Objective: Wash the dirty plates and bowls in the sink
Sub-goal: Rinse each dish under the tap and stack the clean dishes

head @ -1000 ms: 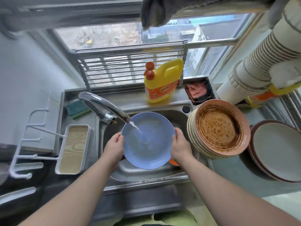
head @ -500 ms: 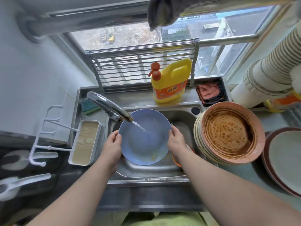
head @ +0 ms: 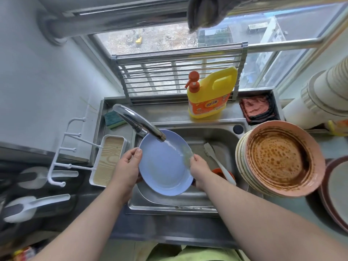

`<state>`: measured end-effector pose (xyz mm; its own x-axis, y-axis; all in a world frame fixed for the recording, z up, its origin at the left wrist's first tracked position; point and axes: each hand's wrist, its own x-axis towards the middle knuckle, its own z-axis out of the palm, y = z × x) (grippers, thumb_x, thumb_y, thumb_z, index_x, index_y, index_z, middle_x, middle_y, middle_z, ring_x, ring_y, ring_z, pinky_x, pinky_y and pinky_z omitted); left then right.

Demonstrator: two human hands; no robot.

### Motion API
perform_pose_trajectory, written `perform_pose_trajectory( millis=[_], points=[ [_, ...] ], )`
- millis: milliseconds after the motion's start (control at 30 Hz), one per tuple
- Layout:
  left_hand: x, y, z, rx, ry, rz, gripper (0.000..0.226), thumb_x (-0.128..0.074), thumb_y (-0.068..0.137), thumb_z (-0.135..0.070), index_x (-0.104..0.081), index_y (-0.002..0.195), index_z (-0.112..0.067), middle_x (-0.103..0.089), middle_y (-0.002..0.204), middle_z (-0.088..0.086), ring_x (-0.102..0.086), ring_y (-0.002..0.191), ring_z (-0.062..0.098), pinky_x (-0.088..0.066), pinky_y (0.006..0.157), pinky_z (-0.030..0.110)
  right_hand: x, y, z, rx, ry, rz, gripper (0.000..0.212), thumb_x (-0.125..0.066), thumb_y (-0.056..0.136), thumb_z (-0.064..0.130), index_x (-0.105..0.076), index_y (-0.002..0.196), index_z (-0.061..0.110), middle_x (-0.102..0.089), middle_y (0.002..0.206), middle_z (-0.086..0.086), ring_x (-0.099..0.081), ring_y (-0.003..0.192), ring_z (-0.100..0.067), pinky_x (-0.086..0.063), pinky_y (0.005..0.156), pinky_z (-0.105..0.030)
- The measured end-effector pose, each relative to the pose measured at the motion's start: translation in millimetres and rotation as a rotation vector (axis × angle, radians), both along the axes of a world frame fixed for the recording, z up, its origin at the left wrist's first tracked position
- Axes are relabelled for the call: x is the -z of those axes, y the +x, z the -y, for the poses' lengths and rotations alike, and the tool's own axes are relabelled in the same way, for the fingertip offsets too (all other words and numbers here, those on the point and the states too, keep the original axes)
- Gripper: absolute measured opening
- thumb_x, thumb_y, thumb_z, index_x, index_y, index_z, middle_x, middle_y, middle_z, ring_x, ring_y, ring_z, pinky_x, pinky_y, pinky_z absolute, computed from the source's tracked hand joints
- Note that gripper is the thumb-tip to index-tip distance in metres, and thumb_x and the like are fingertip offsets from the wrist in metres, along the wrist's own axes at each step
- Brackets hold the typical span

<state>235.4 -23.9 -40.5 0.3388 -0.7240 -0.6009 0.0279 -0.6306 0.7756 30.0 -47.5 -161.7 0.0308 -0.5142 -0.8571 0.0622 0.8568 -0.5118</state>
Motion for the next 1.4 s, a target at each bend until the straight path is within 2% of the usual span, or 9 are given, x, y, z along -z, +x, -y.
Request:
perform_pose_trajectory(
  millis=[167, 300, 400, 500, 633, 700, 900, 1133, 1400],
  points=[
    [-1.1, -0.9, -6.3, -0.004, 0.038, 0.008, 0.020, -0.057, 0.107, -0.037, -0.067, 0.117, -0.023, -0.073, 0.092, 0.007, -0.063, 0.068, 0.023, -0.056, 0.062, 0.032, 3.8, -2.1, -12.6, -0.017, 0.052, -0.021, 0.034, -0.040, 0.103, 0.043, -0.067, 0.089, 0.027, -0.072, 0.104, -0.009, -0.057, 0.088, -0.024, -0.048, 0.077, -0.039],
    [1.7, -4.1, -9.6, 0.015, 0.087, 0.013, 0.020, -0.058, 0.107, -0.039, -0.067, 0.113, -0.023, -0.070, 0.084, 0.005, -0.059, 0.056, 0.016, -0.056, 0.059, 0.033, 6.3, -10.5, -17.0, 0.011, 0.113, -0.066, 0.041, -0.041, 0.100, 0.034, -0.064, 0.066, 0.035, -0.060, 0.088, -0.001, -0.048, 0.082, -0.025, -0.046, 0.076, -0.040],
    [2.3, -10.1, -10.0, 0.032, 0.126, 0.014, 0.022, -0.057, 0.107, -0.041, -0.065, 0.111, -0.021, -0.066, 0.084, 0.006, -0.056, 0.058, 0.017, -0.058, 0.059, 0.033, 5.0, -17.1, -16.7, 0.050, 0.167, -0.051, 0.026, -0.044, 0.104, 0.026, -0.062, 0.086, 0.024, -0.057, 0.086, -0.001, -0.049, 0.083, -0.025, -0.044, 0.078, -0.036],
    [4.2, -16.1, -10.0, 0.038, 0.148, 0.010, 0.022, -0.054, 0.109, -0.039, -0.064, 0.112, -0.019, -0.064, 0.081, 0.005, -0.054, 0.054, 0.015, -0.057, 0.059, 0.034, 3.0, -22.0, -14.6, 0.037, 0.050, -0.090, 0.033, -0.039, 0.111, 0.017, -0.048, 0.081, 0.028, -0.052, 0.090, 0.001, -0.049, 0.098, -0.025, -0.042, 0.085, -0.035],
    [9.5, -18.3, -11.6, 0.041, 0.207, 0.012, 0.022, -0.048, 0.111, -0.036, -0.063, 0.116, -0.021, -0.074, 0.098, 0.008, -0.066, 0.071, 0.023, -0.058, 0.061, 0.035, -4.2, -33.4, -13.9, 0.005, -0.035, -0.132, 0.018, -0.040, 0.110, 0.020, -0.056, 0.104, 0.015, -0.055, 0.107, -0.005, -0.049, 0.098, -0.024, -0.041, 0.083, -0.034],
    [15.4, -17.6, -14.6, 0.051, 0.257, -0.002, 0.022, -0.046, 0.112, -0.033, -0.064, 0.118, -0.022, -0.076, 0.106, 0.010, -0.071, 0.079, 0.027, -0.059, 0.061, 0.035, -11.1, -39.1, -13.3, -0.044, -0.056, -0.164, 0.027, -0.037, 0.110, 0.028, -0.059, 0.107, 0.012, -0.056, 0.104, -0.004, -0.050, 0.091, -0.022, -0.041, 0.077, -0.035],
    [39.7, -28.3, -18.9, 0.029, 0.340, -0.129, 0.021, -0.052, 0.108, -0.023, -0.066, 0.123, -0.023, -0.081, 0.104, 0.003, -0.077, 0.096, 0.031, -0.064, 0.079, 0.047, -34.1, -59.0, -4.8, -0.104, -0.293, -0.325, 0.030, -0.033, 0.108, 0.046, -0.062, 0.113, 0.037, -0.067, 0.107, 0.007, -0.062, 0.102, -0.020, -0.055, 0.094, -0.050],
    [50.8, -37.1, -6.3, 0.003, 0.271, -0.151, 0.026, -0.045, 0.110, -0.023, -0.065, 0.125, -0.030, -0.078, 0.112, 0.002, -0.077, 0.093, 0.027, -0.061, 0.061, 0.035, -57.1, -70.9, 9.0, -0.098, -0.324, -0.353, 0.027, -0.037, 0.112, 0.034, -0.062, 0.116, 0.041, -0.067, 0.106, 0.012, -0.061, 0.102, -0.015, -0.051, 0.094, -0.039],
    [59.1, -38.4, 4.3, 0.006, 0.281, -0.224, 0.026, -0.047, 0.110, -0.021, -0.065, 0.128, -0.028, -0.079, 0.111, 0.005, -0.079, 0.093, 0.028, -0.063, 0.066, 0.039, -58.2, -74.2, 22.1, -0.064, -0.324, -0.370, 0.036, -0.040, 0.109, 0.038, -0.062, 0.138, 0.039, -0.069, 0.123, 0.010, -0.063, 0.115, -0.019, -0.053, 0.106, -0.051]
  ],
)
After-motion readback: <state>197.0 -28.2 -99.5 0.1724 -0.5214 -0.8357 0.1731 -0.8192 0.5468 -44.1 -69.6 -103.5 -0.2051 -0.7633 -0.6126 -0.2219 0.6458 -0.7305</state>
